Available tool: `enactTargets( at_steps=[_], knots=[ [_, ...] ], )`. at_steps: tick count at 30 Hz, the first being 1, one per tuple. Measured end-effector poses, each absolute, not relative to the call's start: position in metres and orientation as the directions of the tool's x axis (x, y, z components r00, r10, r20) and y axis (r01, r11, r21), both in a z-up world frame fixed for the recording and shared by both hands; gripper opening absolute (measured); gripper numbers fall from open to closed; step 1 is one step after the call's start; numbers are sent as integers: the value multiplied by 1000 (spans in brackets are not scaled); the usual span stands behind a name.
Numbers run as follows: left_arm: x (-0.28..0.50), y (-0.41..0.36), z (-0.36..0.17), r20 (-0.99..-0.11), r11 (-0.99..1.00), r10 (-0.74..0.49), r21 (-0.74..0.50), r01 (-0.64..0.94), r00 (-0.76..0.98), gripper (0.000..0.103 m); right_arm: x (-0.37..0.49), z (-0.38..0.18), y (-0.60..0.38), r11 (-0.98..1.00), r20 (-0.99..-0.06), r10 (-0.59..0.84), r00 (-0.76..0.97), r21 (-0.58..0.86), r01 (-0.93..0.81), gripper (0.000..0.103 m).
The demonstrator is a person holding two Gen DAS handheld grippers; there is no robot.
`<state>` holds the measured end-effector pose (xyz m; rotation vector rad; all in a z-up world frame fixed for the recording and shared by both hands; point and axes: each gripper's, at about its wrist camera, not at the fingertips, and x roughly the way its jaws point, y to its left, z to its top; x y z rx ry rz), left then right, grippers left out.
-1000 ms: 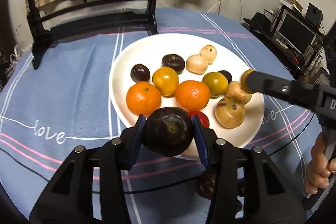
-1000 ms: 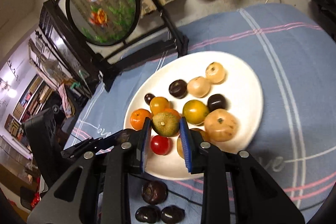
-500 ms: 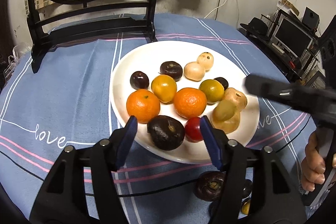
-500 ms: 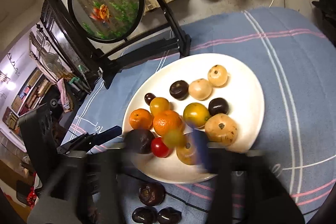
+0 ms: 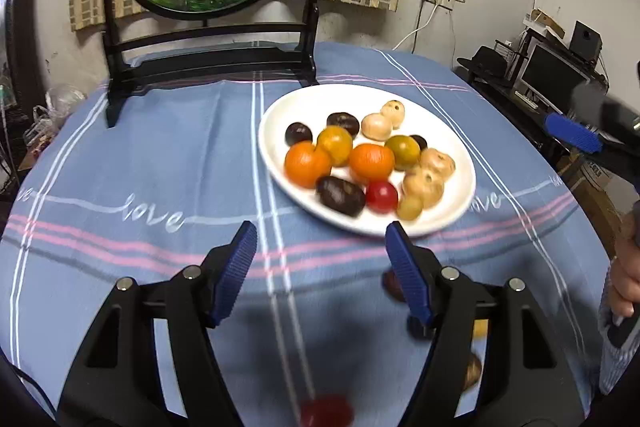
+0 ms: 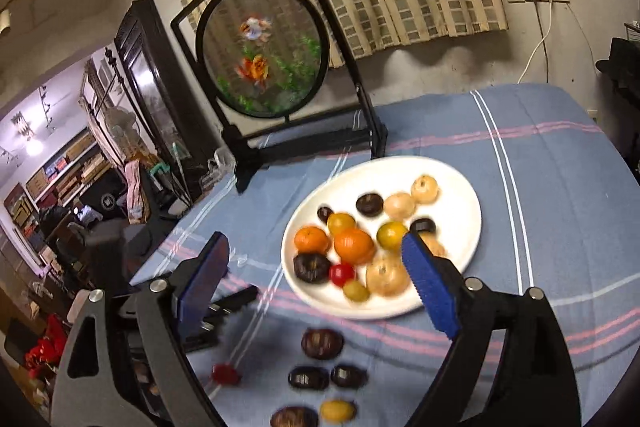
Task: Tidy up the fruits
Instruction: 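Grasp the red tomato with the left tool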
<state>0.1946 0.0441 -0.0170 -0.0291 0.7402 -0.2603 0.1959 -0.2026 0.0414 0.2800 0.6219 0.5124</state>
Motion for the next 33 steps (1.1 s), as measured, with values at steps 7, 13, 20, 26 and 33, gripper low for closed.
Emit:
enactTargets(
  at_steps=[7, 13, 20, 26, 33],
  knots=[
    [115, 59, -51, -684, 972, -201, -51, 229, 702, 72, 154, -8, -221, 856, -547, 506, 666, 415, -309, 92],
    [100, 60, -54, -683, 972, -198, -42, 233, 703, 72, 150, -7, -226, 852, -534, 505, 678, 433, -293, 92],
    [112, 49, -66, -740, 957, -230, -55, 284, 632, 63, 154, -12, -226, 857, -565, 496, 659, 439, -269, 92],
    [118, 45, -73, -767, 950, -253, -83, 300, 590, 46, 153, -13, -225, 854, -570, 504, 648, 443, -274, 92],
    [119, 45, -74, -772, 953, -251, -92, 289, 583, 33, 154, -16, -224, 861, -586, 495, 642, 432, -269, 92]
  ],
)
